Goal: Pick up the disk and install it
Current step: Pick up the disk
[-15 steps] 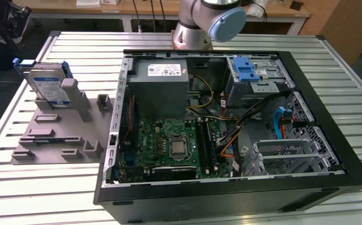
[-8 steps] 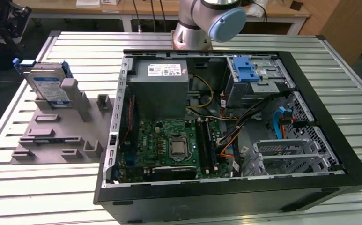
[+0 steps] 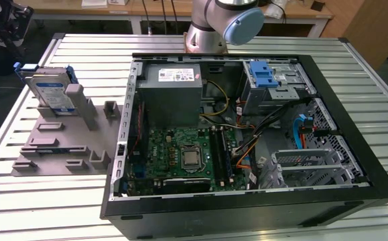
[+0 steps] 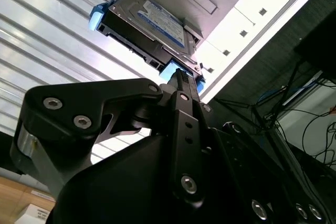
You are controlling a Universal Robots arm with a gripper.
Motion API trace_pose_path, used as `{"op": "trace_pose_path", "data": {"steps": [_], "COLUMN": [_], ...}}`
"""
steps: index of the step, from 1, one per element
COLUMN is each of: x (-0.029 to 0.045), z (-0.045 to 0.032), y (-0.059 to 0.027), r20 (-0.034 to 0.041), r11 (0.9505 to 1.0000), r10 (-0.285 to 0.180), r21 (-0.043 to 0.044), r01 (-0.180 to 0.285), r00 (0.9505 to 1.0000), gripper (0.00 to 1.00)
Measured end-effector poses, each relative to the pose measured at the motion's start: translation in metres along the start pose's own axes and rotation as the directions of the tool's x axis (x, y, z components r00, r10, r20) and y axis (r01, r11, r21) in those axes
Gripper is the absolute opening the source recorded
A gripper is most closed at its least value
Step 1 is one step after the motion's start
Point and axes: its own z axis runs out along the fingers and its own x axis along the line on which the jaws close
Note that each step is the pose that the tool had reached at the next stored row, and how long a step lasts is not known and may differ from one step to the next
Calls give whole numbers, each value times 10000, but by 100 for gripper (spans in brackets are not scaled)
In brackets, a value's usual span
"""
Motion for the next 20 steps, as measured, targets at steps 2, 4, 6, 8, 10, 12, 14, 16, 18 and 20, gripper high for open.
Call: {"op": "trace_pose_path", "data": {"steps": [2,4,6,8,10,12,14,16,18,20], "x": [1,3,4,5,5,6,7,8,9,9], "z": [0,0,0,0,0,0,1,0,0,0], "y": [0,0,0,0,0,1,1,1,1,1], "r20": [-2,-6,-8,-12,-14,-17,-19,-22,-26,-29], "r11": [10000,9999,9998,9997,9995,9992,9990,9987,9983,9979], "r10": [-65,-128,-190,-255,-323,-388,-452,-516,-581,-643], "r21": [0,0,-1,-1,-1,-2,-2,-2,-3,-3], "r01": [65,128,190,255,323,388,452,516,581,643], "r00": [10000,9999,9998,9997,9995,9992,9990,9987,9983,9979], "gripper": [11,11,11,11,11,11,11,11,11,11]}}
